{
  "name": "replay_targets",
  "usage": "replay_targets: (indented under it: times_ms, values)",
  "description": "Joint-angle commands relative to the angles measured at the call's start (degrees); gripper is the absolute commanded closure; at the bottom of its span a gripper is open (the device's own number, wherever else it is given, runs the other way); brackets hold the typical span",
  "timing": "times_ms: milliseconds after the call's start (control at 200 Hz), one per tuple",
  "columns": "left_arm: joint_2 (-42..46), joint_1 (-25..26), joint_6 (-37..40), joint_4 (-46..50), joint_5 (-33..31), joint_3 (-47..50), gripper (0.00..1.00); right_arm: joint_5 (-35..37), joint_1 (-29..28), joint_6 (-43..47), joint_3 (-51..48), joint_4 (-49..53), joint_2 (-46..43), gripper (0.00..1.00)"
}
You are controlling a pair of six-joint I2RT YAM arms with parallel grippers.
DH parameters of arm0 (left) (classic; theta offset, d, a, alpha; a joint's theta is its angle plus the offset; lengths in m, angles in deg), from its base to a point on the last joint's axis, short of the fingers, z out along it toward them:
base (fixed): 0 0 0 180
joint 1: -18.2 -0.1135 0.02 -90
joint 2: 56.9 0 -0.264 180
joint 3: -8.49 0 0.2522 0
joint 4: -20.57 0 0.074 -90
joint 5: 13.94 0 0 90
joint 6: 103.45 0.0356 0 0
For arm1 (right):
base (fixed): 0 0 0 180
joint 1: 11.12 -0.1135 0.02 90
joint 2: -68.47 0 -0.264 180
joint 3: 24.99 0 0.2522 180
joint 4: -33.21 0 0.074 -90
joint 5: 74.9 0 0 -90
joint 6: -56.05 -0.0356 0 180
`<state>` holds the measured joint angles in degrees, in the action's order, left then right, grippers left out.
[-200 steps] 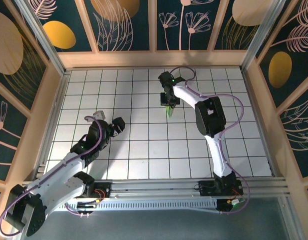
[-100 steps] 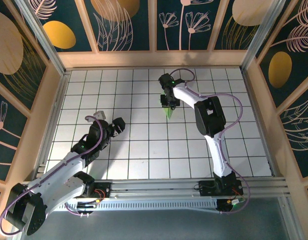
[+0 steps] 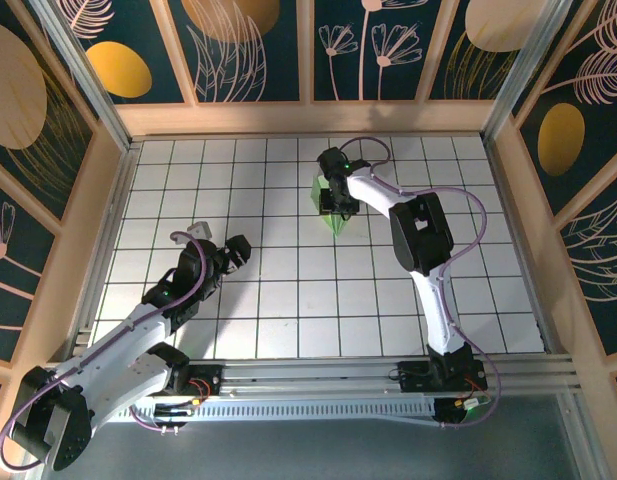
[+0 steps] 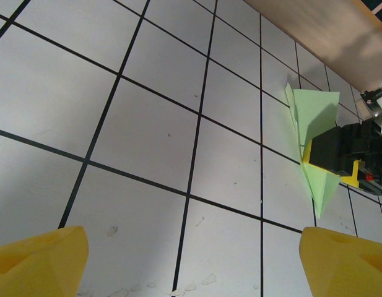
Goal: Fold a paper plane with a square sheet of paper (fold left side to right side)
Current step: Place the paper plane at the top-center of the table.
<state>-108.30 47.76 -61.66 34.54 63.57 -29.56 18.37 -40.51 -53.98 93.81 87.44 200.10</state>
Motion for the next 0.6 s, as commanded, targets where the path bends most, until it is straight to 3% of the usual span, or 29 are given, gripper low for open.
replay_targets:
  times_ms: [0, 595]
  values:
    - [0.5, -0.37, 0.44, -0.56, -0.21, -0.49, 0.12, 1.83, 0.12, -0.36, -1.88, 1.64, -1.69, 0.46]
    - [-1.7, -0.38, 1.97, -1.26, -0.43, -3.3, 0.11, 2.38, -0.74, 0.86, -3.17, 2.06, -5.94, 0.47]
